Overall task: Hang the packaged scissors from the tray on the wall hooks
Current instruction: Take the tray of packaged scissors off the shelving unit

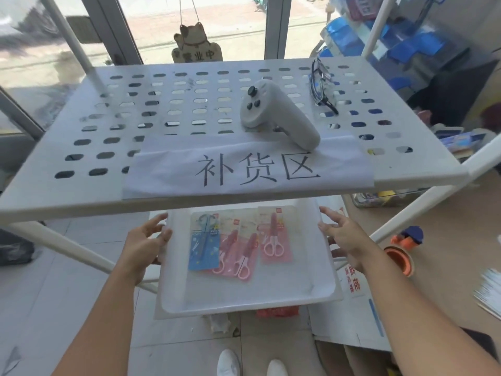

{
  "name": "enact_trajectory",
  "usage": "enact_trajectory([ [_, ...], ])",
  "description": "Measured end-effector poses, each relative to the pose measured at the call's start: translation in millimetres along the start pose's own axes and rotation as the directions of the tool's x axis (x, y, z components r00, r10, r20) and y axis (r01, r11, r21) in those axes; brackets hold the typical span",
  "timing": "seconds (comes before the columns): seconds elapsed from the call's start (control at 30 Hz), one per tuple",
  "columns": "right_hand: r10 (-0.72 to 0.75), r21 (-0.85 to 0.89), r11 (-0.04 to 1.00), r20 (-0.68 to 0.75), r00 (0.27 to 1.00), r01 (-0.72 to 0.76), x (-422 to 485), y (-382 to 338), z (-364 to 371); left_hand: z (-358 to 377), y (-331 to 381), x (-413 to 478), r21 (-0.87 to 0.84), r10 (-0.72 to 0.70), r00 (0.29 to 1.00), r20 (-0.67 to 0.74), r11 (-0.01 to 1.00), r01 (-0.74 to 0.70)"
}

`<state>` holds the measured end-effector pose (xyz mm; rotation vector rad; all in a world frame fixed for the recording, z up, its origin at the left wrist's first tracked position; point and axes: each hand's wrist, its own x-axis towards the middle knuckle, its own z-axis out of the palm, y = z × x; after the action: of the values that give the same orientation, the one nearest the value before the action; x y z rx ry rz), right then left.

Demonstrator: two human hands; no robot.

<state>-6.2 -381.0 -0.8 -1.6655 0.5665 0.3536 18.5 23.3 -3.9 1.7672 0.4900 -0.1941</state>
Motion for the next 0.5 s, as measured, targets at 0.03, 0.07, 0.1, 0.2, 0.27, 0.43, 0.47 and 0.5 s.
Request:
enact_trajectory([
  [0.03,-0.011,0.007,1.000,0.009,1.000,0.011,-3.1,1.0,-2.9,-0.6,-1.8,-4.8,-0.007,-0.001,1.000,0.002,1.000,0.001],
  [0.07,-0.023,0.019,1.000,0.016,1.000,0.023,-6.0,2.1,-5.8,-1.6,-3.0,-9.9,-0.010,-0.006,1.000,0.009,1.000,0.006],
  [0.1,-0.032,0.029,0.999,0.020,0.999,0.032,-9.5,2.5,-8.8,-2.7,-3.3,-15.8,-0.006,-0.016,1.000,0.025,1.000,0.016],
  [0.2,-0.054,0.052,0.997,0.021,0.998,0.053,-20.6,4.1,-18.1,-5.1,-4.8,-34.7,0.006,-0.064,0.994,0.088,0.998,0.063],
  [0.27,-0.063,0.046,0.997,0.034,0.997,0.061,-28.2,7.3,-23.6,-5.4,-6.6,-49.7,-0.017,-0.093,0.992,0.089,0.995,0.095],
  [0.43,-0.055,0.023,0.998,0.128,0.990,0.053,-50.6,18.1,-30.2,-15.0,-19.8,-97.1,-0.118,-0.160,0.986,0.048,0.979,0.165],
  [0.47,-0.056,0.016,0.998,0.153,0.987,0.054,-55.7,20.2,-29.5,-18.5,-23.9,-108.4,-0.127,-0.163,0.986,0.033,0.978,0.166],
  [0.5,-0.060,0.008,0.998,0.178,0.982,0.060,-60.8,22.3,-28.1,-22.1,-28.4,-119.6,-0.135,-0.162,0.987,0.013,0.977,0.162],
])
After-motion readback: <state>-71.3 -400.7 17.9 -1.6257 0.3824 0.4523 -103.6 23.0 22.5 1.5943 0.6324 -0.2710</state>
